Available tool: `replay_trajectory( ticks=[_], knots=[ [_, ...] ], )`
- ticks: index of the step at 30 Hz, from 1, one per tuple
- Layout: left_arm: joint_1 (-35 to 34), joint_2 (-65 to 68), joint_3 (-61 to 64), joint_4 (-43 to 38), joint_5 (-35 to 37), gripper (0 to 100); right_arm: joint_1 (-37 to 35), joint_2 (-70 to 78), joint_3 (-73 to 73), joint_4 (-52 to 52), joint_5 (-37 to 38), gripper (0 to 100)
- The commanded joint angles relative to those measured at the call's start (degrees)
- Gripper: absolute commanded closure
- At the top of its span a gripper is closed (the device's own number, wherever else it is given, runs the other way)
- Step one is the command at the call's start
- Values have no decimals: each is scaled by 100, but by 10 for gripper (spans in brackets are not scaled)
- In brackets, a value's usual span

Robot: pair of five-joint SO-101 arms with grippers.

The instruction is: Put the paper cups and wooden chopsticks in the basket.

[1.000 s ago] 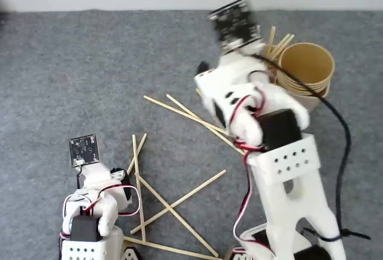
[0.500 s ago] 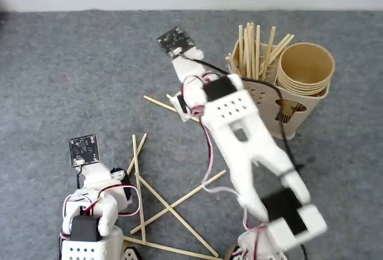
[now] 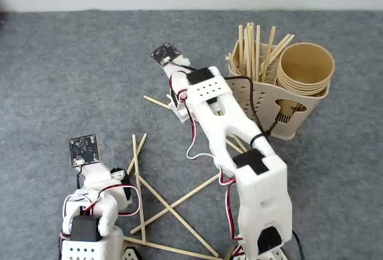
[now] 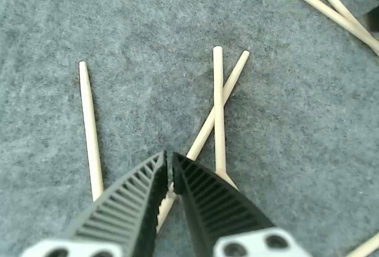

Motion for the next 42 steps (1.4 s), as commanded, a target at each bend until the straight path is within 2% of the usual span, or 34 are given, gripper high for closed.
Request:
replay_trajectory(
  ticks=[1,6,15,19,25,28,35,42],
  knots=[
    [9,-70,-48,18,-26,986,75,136,-703,435,97,829],
    [9,-70,-48,18,-26,986,84,330,-1073,971,88,738],
    [9,-70,-48,18,-26,986,110,681,-1099,690,132,775],
    [9,-70,-48,18,-26,986,242,1033,-1099,295,132,827],
    [9,-70,-48,18,-26,986,321,1068,-1108,233,158,980],
    [9,-70,-48,18,-26,986,312,980,-1134,418,448,985],
    [9,-70,-48,18,-26,986,207,224,-1169,1262,484,990],
    [9,-70,-48,18,-26,986,-110,-1367,-1160,2202,448,990]
  ],
)
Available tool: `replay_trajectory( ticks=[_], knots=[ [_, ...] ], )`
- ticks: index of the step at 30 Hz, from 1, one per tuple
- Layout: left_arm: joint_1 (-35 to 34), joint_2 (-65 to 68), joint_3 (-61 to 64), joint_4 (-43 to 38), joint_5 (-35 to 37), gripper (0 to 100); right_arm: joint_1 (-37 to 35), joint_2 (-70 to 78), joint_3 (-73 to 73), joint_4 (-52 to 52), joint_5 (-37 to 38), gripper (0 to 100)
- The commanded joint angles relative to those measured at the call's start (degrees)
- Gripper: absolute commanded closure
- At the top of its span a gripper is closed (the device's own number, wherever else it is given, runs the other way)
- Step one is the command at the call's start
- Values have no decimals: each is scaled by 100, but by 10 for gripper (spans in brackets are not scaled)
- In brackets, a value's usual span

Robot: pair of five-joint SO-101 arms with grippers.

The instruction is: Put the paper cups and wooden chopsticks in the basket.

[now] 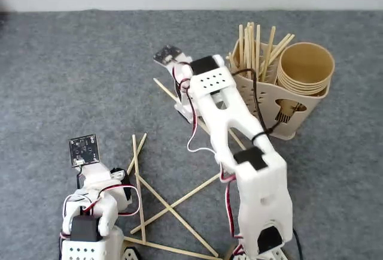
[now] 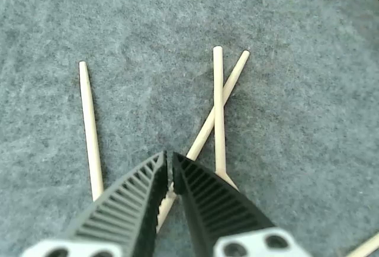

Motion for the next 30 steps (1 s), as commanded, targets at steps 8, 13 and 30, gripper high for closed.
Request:
replay_trajectory(
  ticks=[8,13,30],
  knots=[
    [9,-70,-48,18,-26,986,-514,-2835,-229,840,9,990],
    [9,-70,-48,18,-26,986,-462,-3881,-229,822,9,991],
    [9,-70,-48,18,-26,986,804,-5771,-193,-1059,-308,991]
  ],
)
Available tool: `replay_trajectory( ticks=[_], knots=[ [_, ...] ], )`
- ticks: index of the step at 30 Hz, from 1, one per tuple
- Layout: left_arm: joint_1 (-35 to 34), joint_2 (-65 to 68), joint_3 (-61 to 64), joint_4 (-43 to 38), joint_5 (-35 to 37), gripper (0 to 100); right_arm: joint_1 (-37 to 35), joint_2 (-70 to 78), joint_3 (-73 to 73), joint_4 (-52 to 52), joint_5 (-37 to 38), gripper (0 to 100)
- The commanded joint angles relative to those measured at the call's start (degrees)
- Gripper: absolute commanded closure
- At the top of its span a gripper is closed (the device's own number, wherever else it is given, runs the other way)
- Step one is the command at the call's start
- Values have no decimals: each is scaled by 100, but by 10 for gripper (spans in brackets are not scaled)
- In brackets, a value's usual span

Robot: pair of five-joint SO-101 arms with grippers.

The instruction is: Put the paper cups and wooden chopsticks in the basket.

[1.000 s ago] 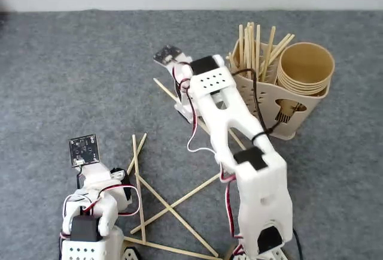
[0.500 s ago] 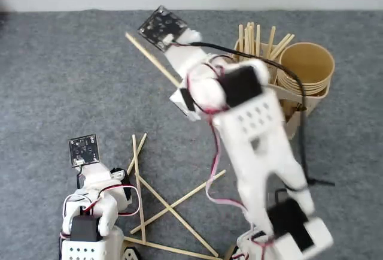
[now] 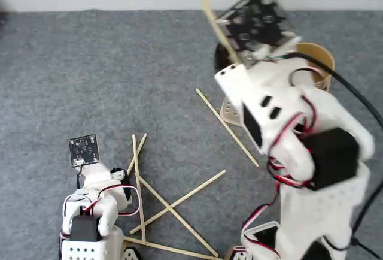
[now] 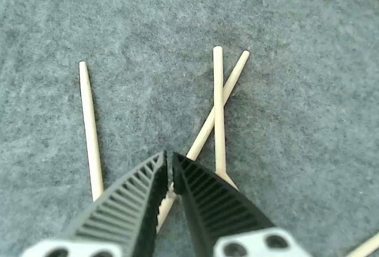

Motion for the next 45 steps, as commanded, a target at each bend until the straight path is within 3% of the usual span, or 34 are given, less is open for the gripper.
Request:
replay_trajectory(
  ticks=[1,8,15,22,31,45],
  knots=[
    [9,-70,-48,18,-26,986,321,-198,-193,-567,-422,991],
    [9,-70,-48,18,-26,986,444,-224,-185,-1174,-905,991],
    [9,-70,-48,18,-26,986,426,-365,-158,-576,-1213,991],
    [9,-70,-48,18,-26,986,470,-1138,1134,-673,-1187,991],
    [9,-70,-48,18,-26,986,673,-2273,3552,-3073,-949,991],
    [9,-70,-48,18,-26,986,1464,-611,5055,-6905,-958,991]
  ],
)
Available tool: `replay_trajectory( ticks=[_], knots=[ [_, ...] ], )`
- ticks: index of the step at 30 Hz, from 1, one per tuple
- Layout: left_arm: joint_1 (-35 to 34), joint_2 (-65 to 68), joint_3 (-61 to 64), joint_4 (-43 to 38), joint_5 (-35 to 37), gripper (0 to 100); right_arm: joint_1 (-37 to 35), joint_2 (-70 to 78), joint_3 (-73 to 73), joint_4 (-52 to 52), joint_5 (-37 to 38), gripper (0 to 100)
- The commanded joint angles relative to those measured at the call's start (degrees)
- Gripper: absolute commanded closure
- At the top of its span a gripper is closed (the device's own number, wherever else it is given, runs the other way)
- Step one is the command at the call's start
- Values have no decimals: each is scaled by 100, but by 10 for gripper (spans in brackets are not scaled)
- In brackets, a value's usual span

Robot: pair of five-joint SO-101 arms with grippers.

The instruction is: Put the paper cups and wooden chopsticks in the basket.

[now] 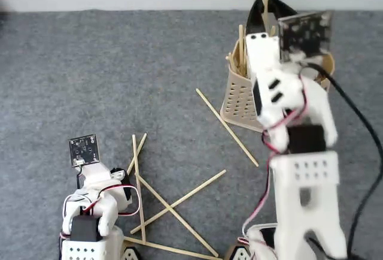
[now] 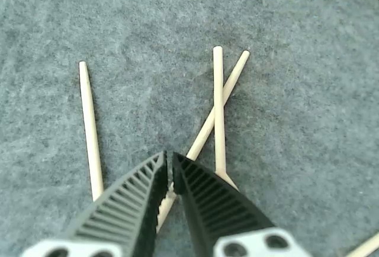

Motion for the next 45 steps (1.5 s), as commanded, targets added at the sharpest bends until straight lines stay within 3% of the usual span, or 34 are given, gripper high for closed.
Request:
replay_trajectory(
  ticks=[1,8,13,19,24,36,41,45],
  knots=[
    [9,-70,-48,18,-26,986,163,365,264,-936,44,991],
    [9,-70,-48,18,-26,986,145,523,958,-1095,53,983],
    [9,-70,-48,18,-26,986,127,497,826,-409,53,867],
    [9,-70,-48,18,-26,986,84,426,-387,1446,35,861],
    [9,-70,-48,18,-26,986,-365,66,-1231,3433,35,862],
    [9,-70,-48,18,-26,986,-1112,-22,-1301,6281,70,862],
    [9,-70,-48,18,-26,986,-1095,426,-914,6791,132,862],
    [9,-70,-48,18,-26,986,-1095,804,-18,6396,818,862]
  ],
)
